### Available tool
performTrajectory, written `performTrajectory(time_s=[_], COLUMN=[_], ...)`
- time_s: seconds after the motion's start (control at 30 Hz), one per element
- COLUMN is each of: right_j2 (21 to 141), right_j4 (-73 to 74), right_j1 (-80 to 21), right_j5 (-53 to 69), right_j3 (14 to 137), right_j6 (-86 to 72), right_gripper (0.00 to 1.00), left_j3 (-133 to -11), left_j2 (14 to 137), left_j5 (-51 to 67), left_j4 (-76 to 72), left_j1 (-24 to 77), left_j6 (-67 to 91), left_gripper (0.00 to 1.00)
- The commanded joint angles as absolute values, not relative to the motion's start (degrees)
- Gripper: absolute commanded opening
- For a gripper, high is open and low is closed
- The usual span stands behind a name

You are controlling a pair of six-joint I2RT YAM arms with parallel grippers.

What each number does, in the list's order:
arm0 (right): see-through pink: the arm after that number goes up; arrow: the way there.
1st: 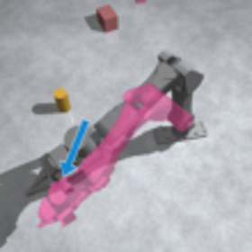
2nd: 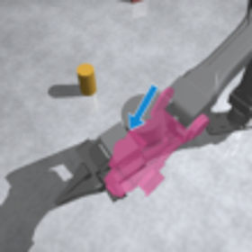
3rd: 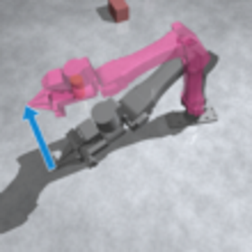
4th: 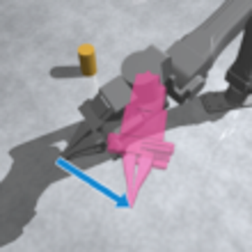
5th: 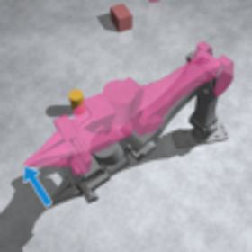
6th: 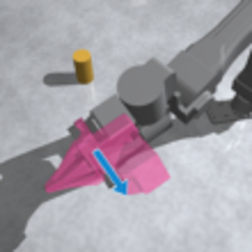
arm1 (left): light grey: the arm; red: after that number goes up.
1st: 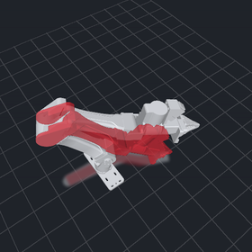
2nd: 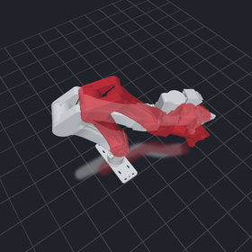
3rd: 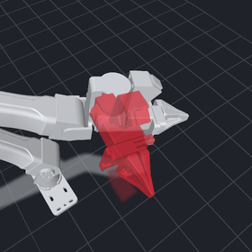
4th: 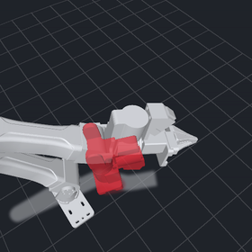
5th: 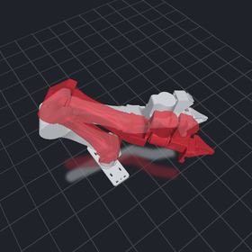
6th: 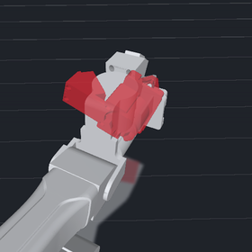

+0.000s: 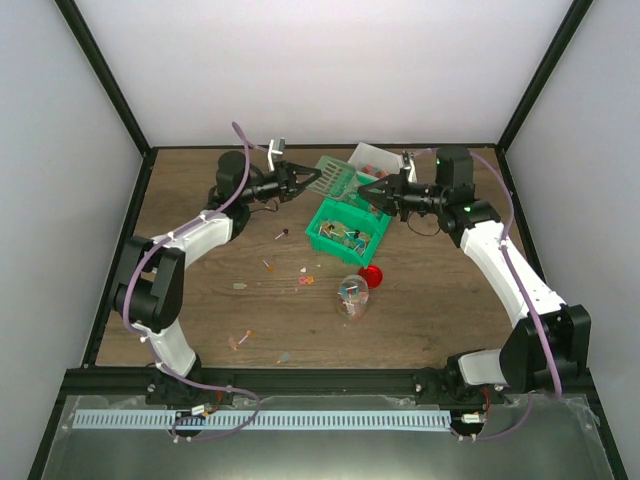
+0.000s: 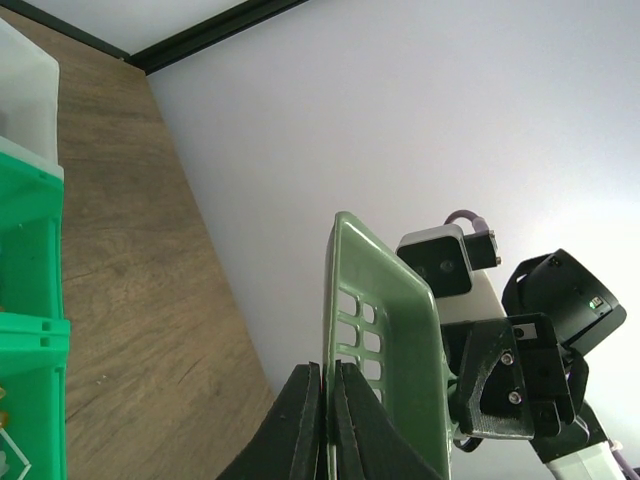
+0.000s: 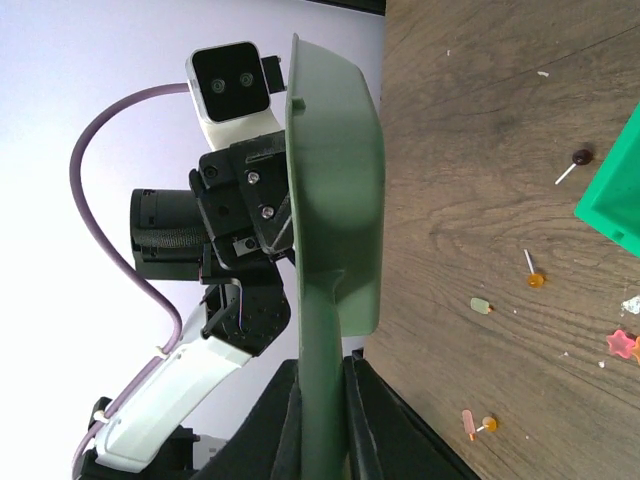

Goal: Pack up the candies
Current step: Adjust the spatula, then scoop the fake candies from the storage box.

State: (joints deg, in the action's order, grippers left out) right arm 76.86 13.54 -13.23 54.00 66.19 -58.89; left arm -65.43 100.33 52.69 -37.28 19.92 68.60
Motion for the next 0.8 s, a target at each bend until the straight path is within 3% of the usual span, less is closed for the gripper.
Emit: performTrajectory(time_s=[0.0, 0.07, 0.13, 0.17, 0.33, 0.43, 0.77], right_j2=[76.0, 76.1, 76.1, 76.2, 76.5, 77.6, 83.2], right_j4=[13.3, 14.1, 16.2, 18.1, 36.9, 45.7, 62.7], right_j1=[-12.6, -12.6, -12.3, -12.1, -10.2, -10.2, -10.6], right_j5=[54.4, 54.3, 54.0, 53.2, 45.6, 42.8, 28.3], right_j3=[66.4, 66.8, 67.5, 68.3, 71.2, 71.1, 79.8], right_j6=[-58.7, -58.6, -58.2, -57.6, -53.9, -52.8, -55.4], right_gripper=[0.01, 0.01, 0.01, 0.01, 0.01, 0.01, 0.01], left_j3=[-64.6, -64.4, -64.2, -64.0, -65.2, -69.8, -77.2], left_j2=[98.8, 98.8, 98.6, 98.3, 97.3, 99.0, 104.1], left_j5=[52.3, 51.9, 50.9, 50.1, 42.8, 38.0, 20.6], left_j4=[-40.6, -39.6, -37.6, -36.6, -19.6, -4.0, 14.9], left_j1=[20.1, 20.1, 19.6, 19.1, 15.5, 15.6, 19.2], left_j6=[69.2, 68.6, 67.1, 66.1, 52.9, 40.1, 21.8], left_gripper=[0.04, 0.1, 0.42, 0.53, 0.96, 1.0, 0.97])
